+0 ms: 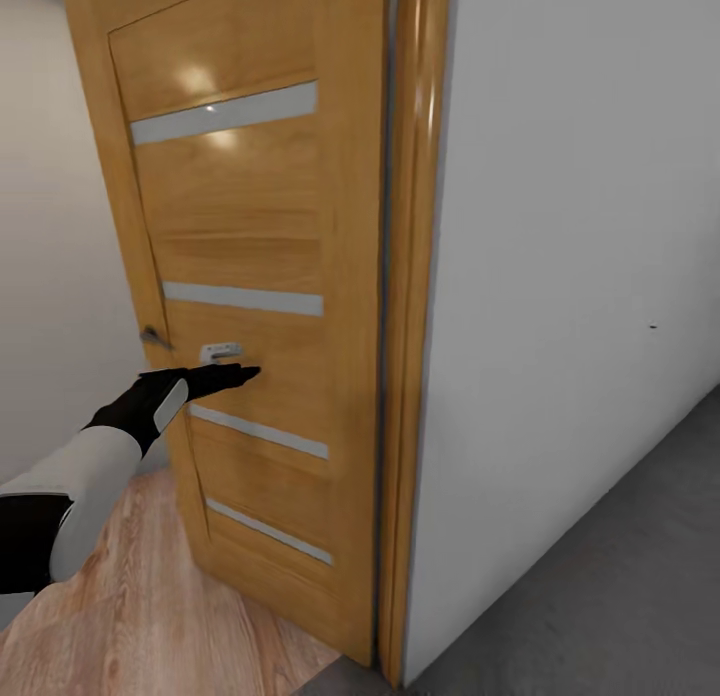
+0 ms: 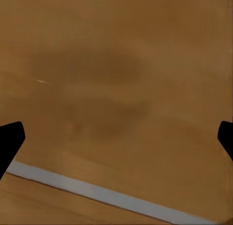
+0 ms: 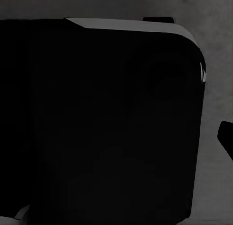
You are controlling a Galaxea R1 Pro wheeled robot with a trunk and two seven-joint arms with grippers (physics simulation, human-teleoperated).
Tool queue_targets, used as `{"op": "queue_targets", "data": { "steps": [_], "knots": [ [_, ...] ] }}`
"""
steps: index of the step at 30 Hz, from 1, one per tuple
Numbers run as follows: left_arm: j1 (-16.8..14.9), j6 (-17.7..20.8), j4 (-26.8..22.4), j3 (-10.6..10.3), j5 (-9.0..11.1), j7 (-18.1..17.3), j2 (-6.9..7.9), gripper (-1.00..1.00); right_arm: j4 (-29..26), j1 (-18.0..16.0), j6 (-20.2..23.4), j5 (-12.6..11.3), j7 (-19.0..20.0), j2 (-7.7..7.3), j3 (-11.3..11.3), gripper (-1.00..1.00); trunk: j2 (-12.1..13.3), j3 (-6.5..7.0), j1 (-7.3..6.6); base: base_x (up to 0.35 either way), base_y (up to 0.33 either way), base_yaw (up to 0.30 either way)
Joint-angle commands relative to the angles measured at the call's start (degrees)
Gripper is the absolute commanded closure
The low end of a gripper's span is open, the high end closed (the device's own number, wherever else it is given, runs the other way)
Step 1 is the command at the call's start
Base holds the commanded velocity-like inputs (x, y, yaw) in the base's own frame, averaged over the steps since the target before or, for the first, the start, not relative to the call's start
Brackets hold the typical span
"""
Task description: Move the two storage containers from the living room to the garage. In the garage, place one container on the floor and stack the other container on top of it (either order is fine).
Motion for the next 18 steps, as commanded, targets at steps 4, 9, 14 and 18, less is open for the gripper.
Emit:
{"op": "queue_targets", "data": {
  "steps": [4, 9, 14, 18],
  "knots": [
    [-0.03, 0.32, -0.15, -0.46, 0.59, 0.00, 0.07, -1.00, 0.02, -0.02, 0.01, 0.00, 0.07, 0.00, -0.04, -1.00, -0.03, -0.04, 0.00, 0.109, 0.164, -0.079],
    [-0.02, 0.32, -0.13, -0.44, 0.60, -0.05, 0.06, -1.00, 0.03, -0.02, 0.01, -0.03, 0.07, -0.01, -0.10, -1.00, -0.03, 0.02, 0.00, 0.060, 0.109, -0.084],
    [-0.04, 0.38, 0.10, -0.43, 0.54, -0.05, 0.03, -1.00, 0.03, -0.02, 0.01, -0.04, 0.07, -0.02, -0.12, -1.00, -0.03, 0.17, 0.00, 0.087, 0.213, -0.214],
    [-0.02, 0.25, -0.11, -0.43, 0.61, 0.01, 0.00, -1.00, 0.02, -0.02, 0.01, -0.04, 0.07, -0.02, -0.12, -1.00, -0.03, 0.25, 0.00, 0.048, 0.092, -0.136]
  ]
}}
